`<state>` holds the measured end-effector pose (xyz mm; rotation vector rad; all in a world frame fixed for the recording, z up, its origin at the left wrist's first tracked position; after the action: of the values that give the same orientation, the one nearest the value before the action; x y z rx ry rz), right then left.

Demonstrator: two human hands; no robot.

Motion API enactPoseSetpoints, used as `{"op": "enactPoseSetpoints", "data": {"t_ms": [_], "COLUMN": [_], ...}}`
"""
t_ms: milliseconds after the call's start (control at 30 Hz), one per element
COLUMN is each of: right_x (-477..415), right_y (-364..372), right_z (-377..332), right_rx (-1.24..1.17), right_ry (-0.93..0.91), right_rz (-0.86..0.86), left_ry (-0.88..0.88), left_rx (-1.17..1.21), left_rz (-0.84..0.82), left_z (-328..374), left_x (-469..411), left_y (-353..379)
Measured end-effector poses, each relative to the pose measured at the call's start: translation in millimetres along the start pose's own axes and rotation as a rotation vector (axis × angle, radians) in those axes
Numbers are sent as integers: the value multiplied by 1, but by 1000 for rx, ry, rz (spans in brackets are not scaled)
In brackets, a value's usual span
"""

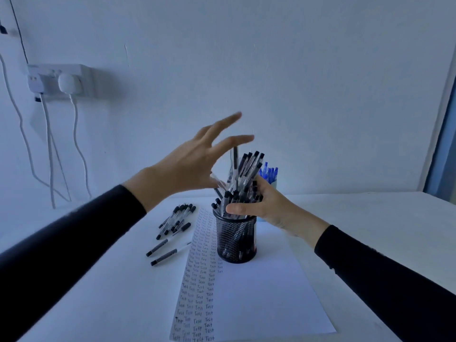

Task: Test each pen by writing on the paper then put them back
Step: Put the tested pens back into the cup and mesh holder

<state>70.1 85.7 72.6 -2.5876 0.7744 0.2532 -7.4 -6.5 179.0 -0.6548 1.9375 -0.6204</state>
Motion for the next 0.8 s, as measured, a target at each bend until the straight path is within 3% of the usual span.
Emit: {"op": "enactPoseSetpoints", "data": {"t_ms": [167, 267, 367, 500, 667, 800], "right_x": [-5, -5, -1, -1, -1, 1], "right_y": [-1, -1, 0, -1, 1, 0], "right_z": [4, 3, 0, 0, -2, -1], "right_rx": [11, 1, -15, -4, -13, -23], "right_ry": [-11, -1, 5, 5, -2, 10], "right_rz": [13, -7, -28, -13, -28, -28], "left_ry": [-227, -416, -459, -515, -570, -551], "left_rx": [243, 565, 764, 883, 1166, 893], "left_rz": [28, -239, -422, -340, 15, -166], "left_z": [-19, -26, -26, -43, -67, -48], "left_x": [22, 26, 27, 20, 20, 24], "left_y": [7, 16, 17, 0, -20, 7]}}
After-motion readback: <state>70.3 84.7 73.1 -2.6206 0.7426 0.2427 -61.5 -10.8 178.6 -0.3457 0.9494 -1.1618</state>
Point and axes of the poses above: each hand's wrist, its own x-axis away from the middle knuckle, its own y-axis out of the palm, z = x × y, the point moved 8 cm from there along -x, towards the middle knuckle, and after that the axes turned 2 degrees about z, right-handed, at the moved point
